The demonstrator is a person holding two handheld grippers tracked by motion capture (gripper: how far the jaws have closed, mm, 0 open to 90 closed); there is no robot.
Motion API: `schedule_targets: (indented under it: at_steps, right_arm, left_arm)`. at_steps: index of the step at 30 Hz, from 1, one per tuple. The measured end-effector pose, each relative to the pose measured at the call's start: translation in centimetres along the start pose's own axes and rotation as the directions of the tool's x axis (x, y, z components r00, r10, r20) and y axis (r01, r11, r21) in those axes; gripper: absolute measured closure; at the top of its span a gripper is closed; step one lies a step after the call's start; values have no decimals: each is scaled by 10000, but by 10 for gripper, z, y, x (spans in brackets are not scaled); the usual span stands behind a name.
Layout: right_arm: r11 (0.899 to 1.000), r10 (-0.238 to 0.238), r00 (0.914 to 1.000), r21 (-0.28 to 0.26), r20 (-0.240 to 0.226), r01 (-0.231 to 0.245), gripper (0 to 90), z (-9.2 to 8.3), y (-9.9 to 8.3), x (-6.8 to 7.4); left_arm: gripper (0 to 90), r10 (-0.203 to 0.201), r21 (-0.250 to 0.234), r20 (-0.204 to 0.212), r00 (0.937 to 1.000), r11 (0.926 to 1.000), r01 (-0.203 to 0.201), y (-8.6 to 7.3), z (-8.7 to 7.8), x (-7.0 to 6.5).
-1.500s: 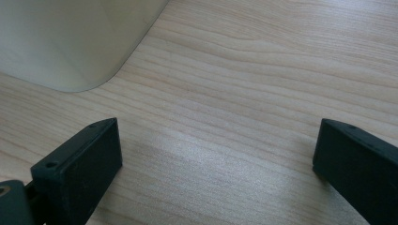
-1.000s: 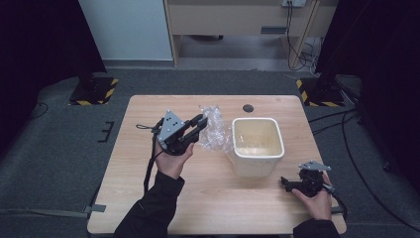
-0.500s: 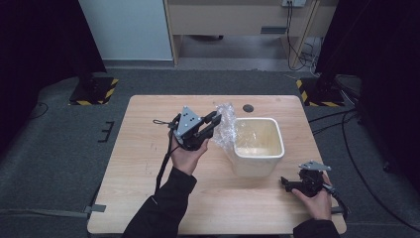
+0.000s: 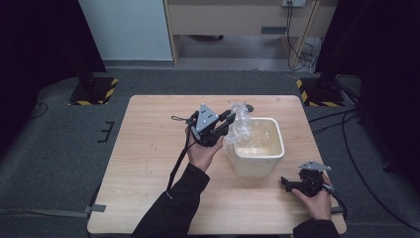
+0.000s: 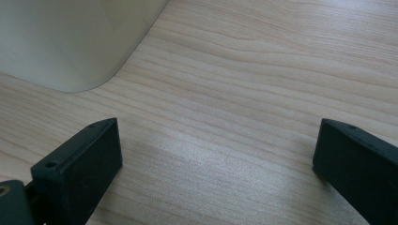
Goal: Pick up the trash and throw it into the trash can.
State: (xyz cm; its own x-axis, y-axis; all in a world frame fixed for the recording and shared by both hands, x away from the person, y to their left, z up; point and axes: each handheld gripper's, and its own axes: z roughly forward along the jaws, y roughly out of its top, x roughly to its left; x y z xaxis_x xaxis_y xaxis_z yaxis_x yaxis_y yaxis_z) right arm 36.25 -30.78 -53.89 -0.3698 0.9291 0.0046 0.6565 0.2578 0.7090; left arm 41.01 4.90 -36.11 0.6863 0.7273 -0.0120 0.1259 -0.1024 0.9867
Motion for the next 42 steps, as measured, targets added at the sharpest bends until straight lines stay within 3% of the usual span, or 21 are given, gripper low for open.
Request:
schedule_targets:
  at_steps: [8, 19, 25, 34, 42]
  right_arm:
    - [10000, 6, 10000, 0, -5, -6, 17, 0, 0, 0]
    - [10000, 1, 10000, -1, -6, -1, 17, 0, 0, 0]
    - [10000, -19, 10000, 1, -37, 19, 17, 0, 0, 0]
    - [10000, -1, 10000, -3, -37, 1, 17, 0, 0, 1]
    - [10000, -3, 10000, -1, -36, 3, 17, 0, 0, 1]
  left_arm:
    - [763, 50, 29, 36, 10000, 10000, -50, -5, 16, -7]
    - [754, -20, 555, 139, 9999, 9985, 13, -19, 37, -6]
    - [641, -250, 735, 511, 9984, 9971, 212, -23, 43, -6]
    - [463, -445, 605, 764, 9961, 9974, 400, -26, 29, -1]
    - [357, -312, 838, 615, 9976, 9961, 259, -33, -1, 14]
